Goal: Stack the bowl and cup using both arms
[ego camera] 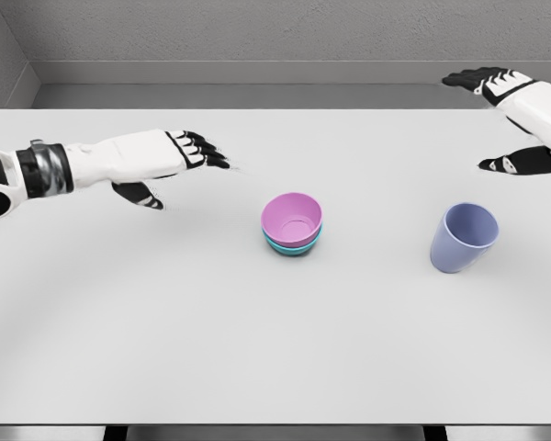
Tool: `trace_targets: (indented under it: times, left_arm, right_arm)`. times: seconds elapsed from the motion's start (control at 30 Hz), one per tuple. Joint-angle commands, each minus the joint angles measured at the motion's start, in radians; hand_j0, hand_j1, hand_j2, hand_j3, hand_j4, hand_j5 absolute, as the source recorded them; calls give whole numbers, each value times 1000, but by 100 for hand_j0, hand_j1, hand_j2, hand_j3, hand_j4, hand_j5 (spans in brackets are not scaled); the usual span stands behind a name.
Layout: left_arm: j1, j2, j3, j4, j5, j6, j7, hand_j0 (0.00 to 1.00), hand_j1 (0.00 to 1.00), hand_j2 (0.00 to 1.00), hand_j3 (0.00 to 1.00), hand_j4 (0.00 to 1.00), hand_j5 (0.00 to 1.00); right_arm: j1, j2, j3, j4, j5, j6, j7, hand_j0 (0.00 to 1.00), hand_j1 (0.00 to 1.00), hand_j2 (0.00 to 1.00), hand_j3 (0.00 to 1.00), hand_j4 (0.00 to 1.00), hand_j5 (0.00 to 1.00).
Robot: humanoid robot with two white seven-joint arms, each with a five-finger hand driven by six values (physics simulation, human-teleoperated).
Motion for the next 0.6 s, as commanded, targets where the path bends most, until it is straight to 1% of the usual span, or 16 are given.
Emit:
trace_targets:
  times: [0.0,0.03,0.07,0.1,0.13,0.17,0.2,0.23,0.27,0.3,0.33,0.47,0.53,0.57]
  left_arm:
    - [2,83,20,12,57,2,1,100,100,100,100,100,100]
    - [2,96,21,18,58,2,1,100,100,100,100,100,100]
    - [2,100,21,21,60,2,1,100,100,100,100,100,100]
    - [3,109,23,26,62,2,1,100,100,100,100,100,100]
    - [3,111,23,35,77,2,1,100,100,100,100,100,100]
    - [3,116,21,41,85,2,1,100,100,100,100,100,100]
    - [3,119,23,49,86,2,1,100,100,100,100,100,100]
    - [3,123,21,56,86,2,1,100,100,100,100,100,100]
    - [3,128,21,65,88,2,1,100,100,100,100,100,100]
    - [3,132,21,90,91,2,1,100,100,100,100,100,100]
    - [3,134,21,93,94,2,1,100,100,100,100,100,100]
    - [3,139,20,113,92,2,-1,100,100,100,100,100,100]
    - [2,143,20,131,95,2,-1,100,100,100,100,100,100]
    - [3,148,20,131,95,2,-1,100,100,100,100,100,100]
  right_arm:
    - [2,-11,-135,2,-2,-5,232,100,100,100,100,100,100]
    - [6,-23,-216,1,-2,-8,366,100,100,100,100,100,100]
    - [9,-35,-267,-4,-2,-31,452,100,100,100,100,100,100]
    - [15,-43,-317,-2,-2,-75,497,100,100,100,100,100,100]
    - [31,-46,-351,-9,-3,-92,497,100,100,100,100,100,100]
    - [80,-71,-398,-9,-5,-121,497,100,100,100,100,100,100]
    - [152,-115,-451,-10,-5,-179,497,100,100,100,100,100,100]
    - [193,-128,-480,-9,-6,-230,497,100,100,100,100,100,100]
    - [216,-128,-481,-9,-8,-292,497,100,100,100,100,100,100]
    - [247,-128,-480,-10,-9,-292,497,100,100,100,100,100,100]
    - [258,-128,-475,-10,-9,-292,497,100,100,100,100,100,100]
    - [252,-117,-474,-9,-11,-292,497,100,100,100,100,100,100]
    - [252,-82,-469,-9,-12,-292,497,100,100,100,100,100,100]
    - [250,-74,-437,-10,-11,-292,497,100,100,100,100,100,100]
